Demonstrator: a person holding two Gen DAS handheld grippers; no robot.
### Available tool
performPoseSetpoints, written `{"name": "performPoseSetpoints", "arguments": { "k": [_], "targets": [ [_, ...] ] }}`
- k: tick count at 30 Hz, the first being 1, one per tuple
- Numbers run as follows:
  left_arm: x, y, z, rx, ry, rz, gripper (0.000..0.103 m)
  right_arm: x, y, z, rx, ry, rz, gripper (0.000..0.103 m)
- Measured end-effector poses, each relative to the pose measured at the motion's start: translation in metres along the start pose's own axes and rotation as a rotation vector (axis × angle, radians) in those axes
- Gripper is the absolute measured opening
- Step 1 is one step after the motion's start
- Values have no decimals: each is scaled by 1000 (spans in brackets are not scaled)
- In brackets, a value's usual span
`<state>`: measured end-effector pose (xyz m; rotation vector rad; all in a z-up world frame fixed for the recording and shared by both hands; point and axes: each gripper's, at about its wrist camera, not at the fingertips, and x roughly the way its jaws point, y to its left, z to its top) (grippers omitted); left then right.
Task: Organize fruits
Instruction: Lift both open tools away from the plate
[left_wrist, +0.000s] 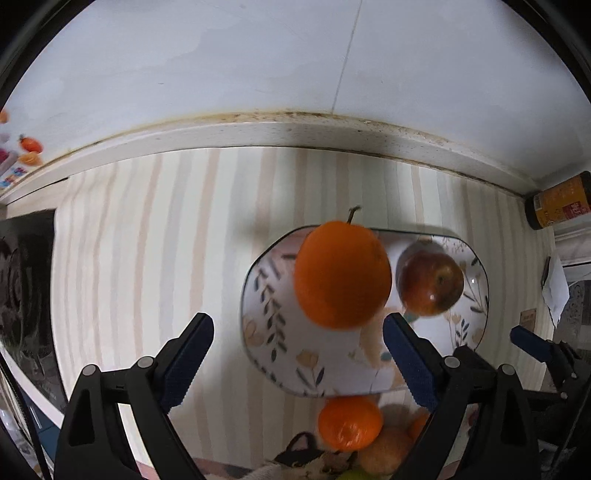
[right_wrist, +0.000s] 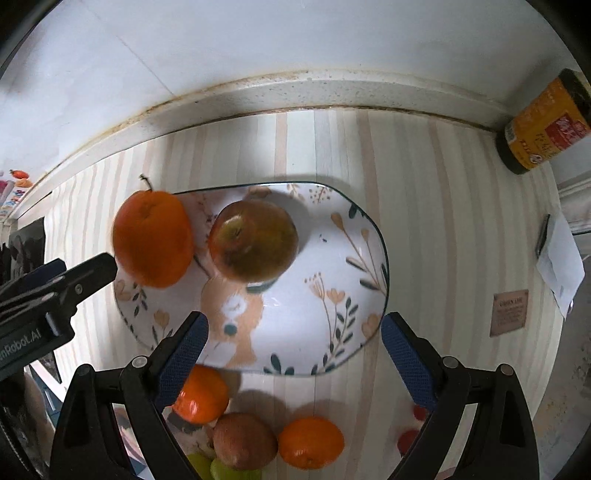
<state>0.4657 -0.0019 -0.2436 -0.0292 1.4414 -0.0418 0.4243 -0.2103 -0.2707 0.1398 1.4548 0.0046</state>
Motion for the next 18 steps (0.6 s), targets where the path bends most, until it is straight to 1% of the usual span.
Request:
{"name": "performPoseSetpoints", "arguments": {
  "k": [2, 4, 6, 13, 18],
  "targets": [
    [-9, 7, -1, -10, -18, -6, 94, -9, 5, -9, -12, -14, -1, 97],
    [-17, 8, -10, -15, -40, 7, 94, -14, 21, -17, -27, -31, -13, 97],
    [-26, 10, -18, -21, -58, 10, 94, -19, 31, -24, -37, -45, -6, 97],
    [-56, 9, -52, -17, -122, 29, 94, -50, 41, -49, -51, -96, 26, 97],
    [-79, 4, -76, -6, -172, 23, 94, -77, 42, -72, -64, -159, 7, 97]
  ]
}}
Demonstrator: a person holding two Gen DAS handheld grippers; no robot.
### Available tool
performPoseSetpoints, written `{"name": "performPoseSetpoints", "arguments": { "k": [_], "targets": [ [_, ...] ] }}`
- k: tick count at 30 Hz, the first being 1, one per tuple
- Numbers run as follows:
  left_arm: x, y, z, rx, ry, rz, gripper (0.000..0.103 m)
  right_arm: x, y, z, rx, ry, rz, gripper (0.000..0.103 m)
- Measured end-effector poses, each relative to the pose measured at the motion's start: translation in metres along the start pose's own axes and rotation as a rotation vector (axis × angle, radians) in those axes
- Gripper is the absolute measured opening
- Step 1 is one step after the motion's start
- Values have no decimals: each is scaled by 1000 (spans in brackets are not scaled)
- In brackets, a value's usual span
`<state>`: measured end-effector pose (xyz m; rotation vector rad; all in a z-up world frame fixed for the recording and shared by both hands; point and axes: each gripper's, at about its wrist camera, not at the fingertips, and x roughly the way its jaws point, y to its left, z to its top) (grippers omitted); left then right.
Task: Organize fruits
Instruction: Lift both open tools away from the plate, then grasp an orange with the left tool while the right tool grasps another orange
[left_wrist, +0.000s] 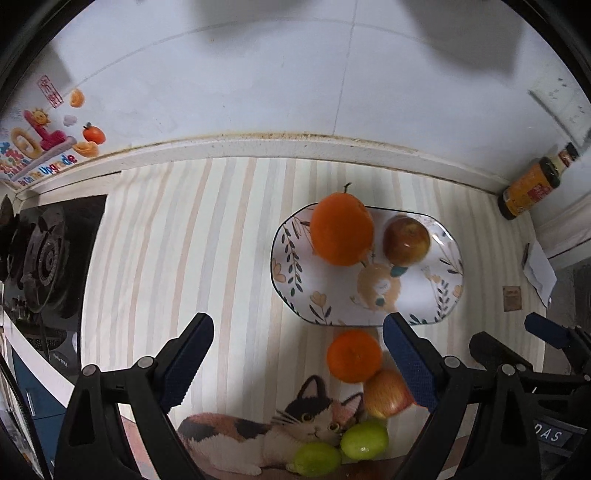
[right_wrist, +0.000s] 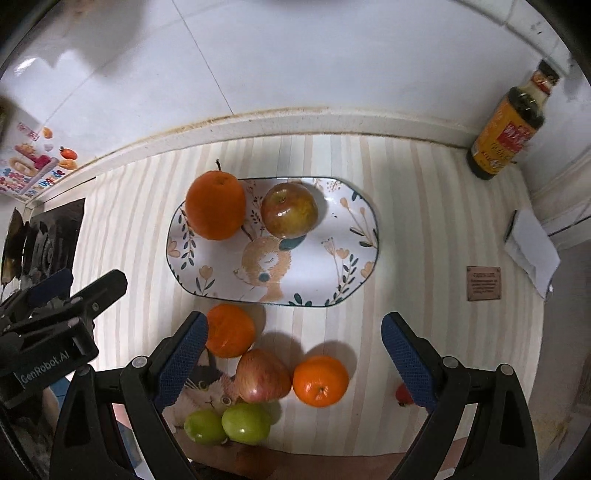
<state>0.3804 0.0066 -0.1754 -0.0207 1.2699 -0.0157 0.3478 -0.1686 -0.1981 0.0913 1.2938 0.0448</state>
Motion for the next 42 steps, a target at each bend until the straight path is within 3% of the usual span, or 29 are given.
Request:
{"name": "performPoseSetpoints", "arguments": {
  "k": [16, 22, 29, 32, 37, 42],
  "targets": [
    [-85, -10, -52, 23, -188, -14, 94, -84, -6, -61, 5, -176, -26, 97],
    [-81, -5, -55, -6, -186, -20, 94, -81, -17, -67, 97, -181, 58, 97],
    [-19, -6, -49, 43, -61, 20, 96, 9, -50, -75, 260, 20, 151, 97],
    [19, -11, -43, 45, 44, -16, 96, 56, -72, -84, 396, 109, 237, 97],
    [78, -17, -25, -10, 211, -111, 96, 99, -87, -96, 539, 161, 289, 97],
    [129, -37, -16, 37, 324, -121, 96, 124, -93, -100, 593, 193, 286, 96]
  ]
}}
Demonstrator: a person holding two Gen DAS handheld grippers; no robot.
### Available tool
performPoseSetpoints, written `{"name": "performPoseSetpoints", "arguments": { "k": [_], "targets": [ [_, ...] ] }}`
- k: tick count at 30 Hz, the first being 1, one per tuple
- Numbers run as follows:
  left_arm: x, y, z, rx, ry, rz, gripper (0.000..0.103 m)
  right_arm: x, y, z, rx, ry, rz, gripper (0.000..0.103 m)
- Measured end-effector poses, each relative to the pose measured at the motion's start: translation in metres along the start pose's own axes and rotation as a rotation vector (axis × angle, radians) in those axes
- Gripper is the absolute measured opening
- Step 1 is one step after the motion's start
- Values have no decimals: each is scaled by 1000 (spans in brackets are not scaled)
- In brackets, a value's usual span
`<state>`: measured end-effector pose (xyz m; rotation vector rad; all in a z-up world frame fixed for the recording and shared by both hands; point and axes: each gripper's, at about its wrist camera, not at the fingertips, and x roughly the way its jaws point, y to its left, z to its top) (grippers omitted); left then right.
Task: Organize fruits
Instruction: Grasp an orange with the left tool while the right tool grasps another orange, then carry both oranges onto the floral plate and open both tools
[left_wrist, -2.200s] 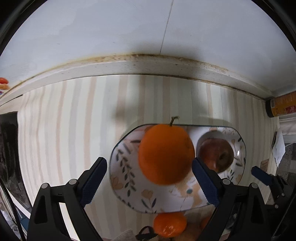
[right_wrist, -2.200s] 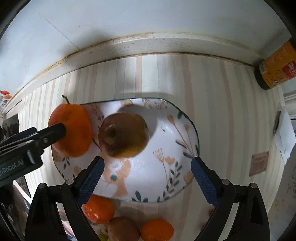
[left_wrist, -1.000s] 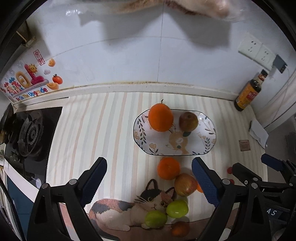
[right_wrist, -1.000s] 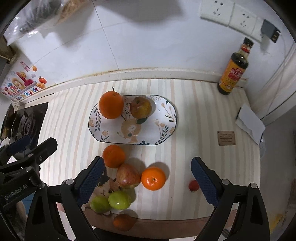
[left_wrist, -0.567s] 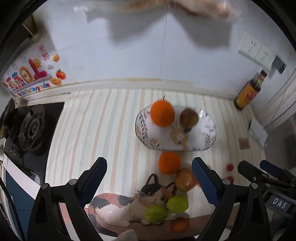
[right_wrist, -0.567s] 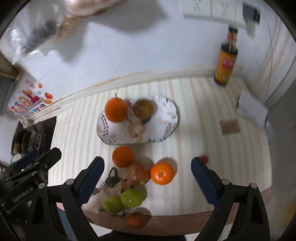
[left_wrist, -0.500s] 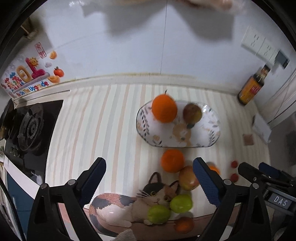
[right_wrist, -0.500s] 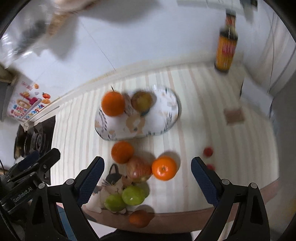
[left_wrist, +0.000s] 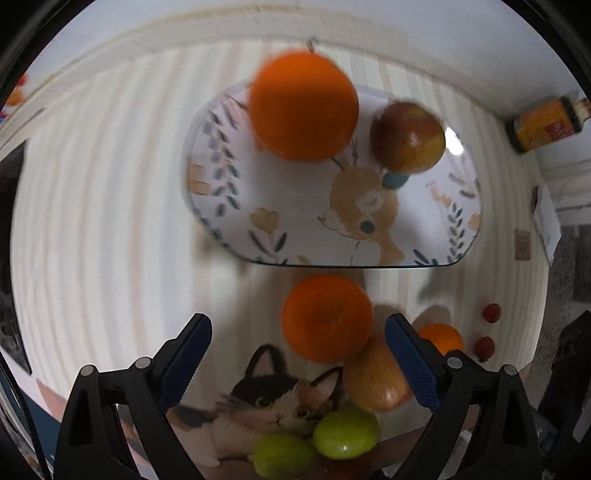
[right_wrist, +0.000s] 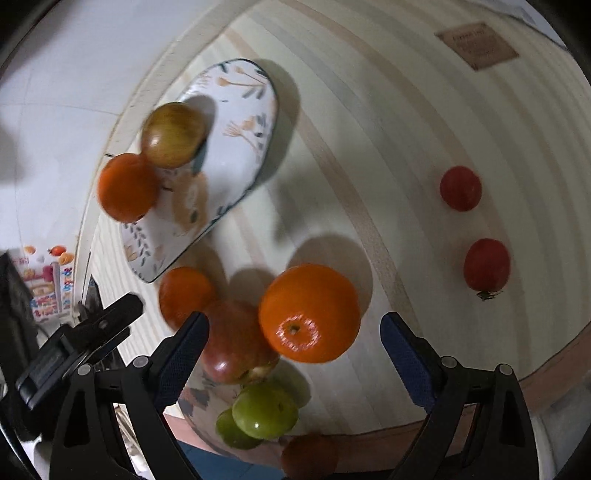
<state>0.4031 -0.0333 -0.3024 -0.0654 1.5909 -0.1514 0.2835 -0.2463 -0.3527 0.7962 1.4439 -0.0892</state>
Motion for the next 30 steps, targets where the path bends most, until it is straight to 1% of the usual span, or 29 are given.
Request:
{"name": "performPoseSetpoints", "arguments": {
  "k": [2, 3, 4, 6, 8, 9, 10, 11, 12, 14, 16, 19, 22, 24, 26, 30],
  "targets": [
    [15, -6, 5, 33, 32, 18, 96, 7, -3, 2, 17, 9, 2, 94],
    [21, -9, 6, 52, 42, 26, 96, 9, -4, 4, 23, 13, 4, 91],
    [25, -12, 7, 66, 41, 17, 96, 12, -5, 4, 28, 19, 8, 88],
    [27, -18, 5, 91, 32, 11, 91, 18, -4, 6, 28, 27, 18, 80],
    [26, -26, 2, 121, 16, -12, 75, 21, -2, 6, 13, 25, 3, 76],
    [25, -29, 1, 132, 13, -15, 70, 23, 0, 6, 3, 20, -9, 73],
    [23, -32, -1, 146, 11, -23, 61, 24, 0, 6, -4, 18, -23, 71],
    [22, -36, -3, 160, 8, -11, 61, 25, 1, 6, -9, 17, -27, 67],
    [21, -39, -5, 173, 3, 7, 61, 24, 1, 7, -13, 21, -24, 67],
    [20, -40, -10, 177, -1, 7, 60, 23, 2, 7, -31, 31, -40, 67],
    [14, -34, -21, 174, -13, 42, 60, 20, 3, 4, -69, 41, -82, 67],
    [4, -14, -42, 163, -25, 59, 59, 17, 4, -4, -139, 55, -138, 67],
    [-3, 5, -61, 131, -26, 28, 59, 16, 7, -11, -195, 56, -187, 67],
    [-6, 8, -67, 124, -41, 21, 61, 17, 6, -12, -203, 51, -181, 67],
    [-3, 9, -68, 119, -34, -1, 62, 17, 6, -13, -190, 52, -171, 67],
    [6, 11, -59, 104, -27, -21, 64, 19, 10, -13, -183, 55, -170, 67]
  ]
}}
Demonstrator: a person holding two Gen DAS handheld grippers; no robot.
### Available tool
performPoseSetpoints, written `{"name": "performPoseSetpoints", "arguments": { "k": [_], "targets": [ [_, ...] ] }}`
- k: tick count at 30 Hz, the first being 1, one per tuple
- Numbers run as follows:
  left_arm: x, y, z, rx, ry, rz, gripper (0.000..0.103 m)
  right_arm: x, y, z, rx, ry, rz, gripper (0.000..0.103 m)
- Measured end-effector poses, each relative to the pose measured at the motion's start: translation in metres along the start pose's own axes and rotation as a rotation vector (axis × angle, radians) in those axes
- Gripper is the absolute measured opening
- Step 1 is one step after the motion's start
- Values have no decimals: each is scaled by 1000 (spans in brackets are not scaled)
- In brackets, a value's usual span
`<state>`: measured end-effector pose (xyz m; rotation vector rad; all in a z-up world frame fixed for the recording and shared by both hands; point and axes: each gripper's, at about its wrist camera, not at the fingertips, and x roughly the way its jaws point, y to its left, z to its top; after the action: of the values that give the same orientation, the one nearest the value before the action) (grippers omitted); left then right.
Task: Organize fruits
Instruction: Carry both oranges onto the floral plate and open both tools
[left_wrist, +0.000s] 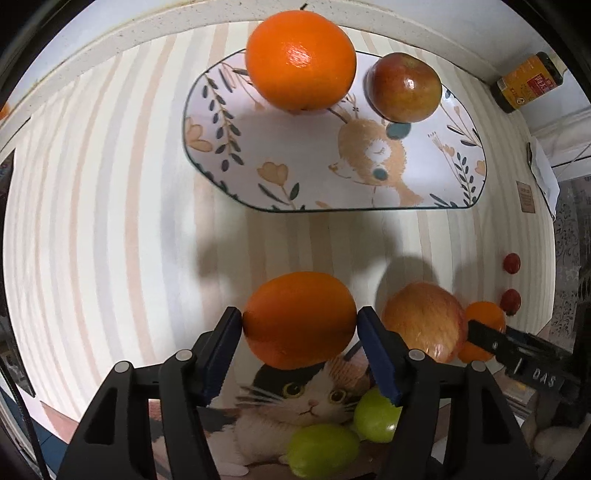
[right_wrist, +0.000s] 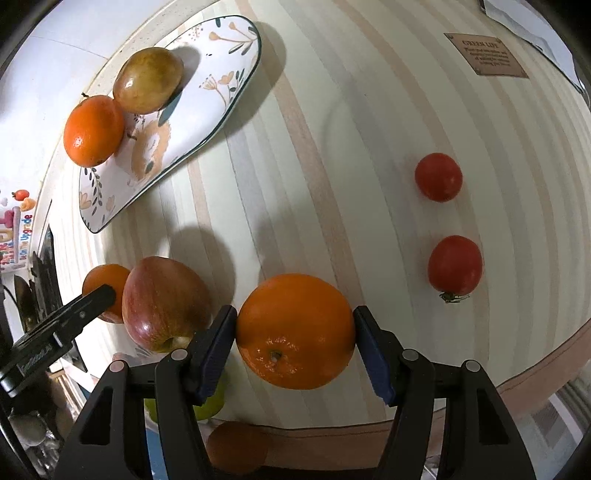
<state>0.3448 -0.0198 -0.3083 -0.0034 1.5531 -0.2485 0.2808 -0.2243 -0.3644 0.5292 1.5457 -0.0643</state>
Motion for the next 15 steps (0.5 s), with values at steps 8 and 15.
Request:
{"name": "performPoseSetpoints", "arguments": {
  "k": [8, 15],
  "targets": [
    [7, 2, 5, -56, -6, -7, 62, -1, -6, 0, 2, 5, -9, 68],
    [-19, 19, -3, -52, -29, 37, 62, 1, -3, -8, -20, 14, 12, 67]
  ]
}}
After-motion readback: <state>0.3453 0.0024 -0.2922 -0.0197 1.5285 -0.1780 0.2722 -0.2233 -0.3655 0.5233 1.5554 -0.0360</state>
